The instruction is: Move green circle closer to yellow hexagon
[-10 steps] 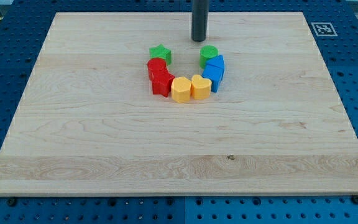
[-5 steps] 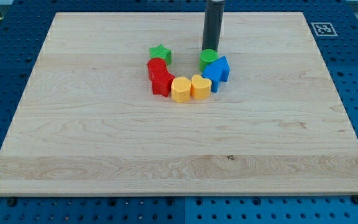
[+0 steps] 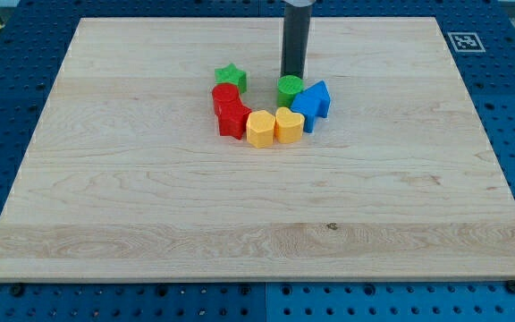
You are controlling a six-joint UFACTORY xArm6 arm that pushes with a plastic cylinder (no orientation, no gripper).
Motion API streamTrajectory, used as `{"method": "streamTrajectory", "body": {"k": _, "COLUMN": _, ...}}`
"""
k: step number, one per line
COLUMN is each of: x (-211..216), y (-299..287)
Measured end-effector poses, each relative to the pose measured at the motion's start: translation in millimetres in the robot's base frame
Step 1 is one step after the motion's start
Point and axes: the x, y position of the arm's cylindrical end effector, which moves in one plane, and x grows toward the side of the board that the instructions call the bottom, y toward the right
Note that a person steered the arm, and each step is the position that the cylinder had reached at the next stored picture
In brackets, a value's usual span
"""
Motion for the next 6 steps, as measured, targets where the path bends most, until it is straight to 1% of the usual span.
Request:
{"method": "streamTrajectory", "body": {"k": 2, "x": -4.6, "y": -18.5}}
{"method": "streamTrajectory", "body": {"k": 3, "x": -18.7, "y": -11.5}}
{"method": "streamTrajectory", "body": {"k": 5, "x": -6.6, "y": 19.8}}
{"method": "streamTrajectory", "body": {"k": 6, "x": 6.3, "y": 15.0}}
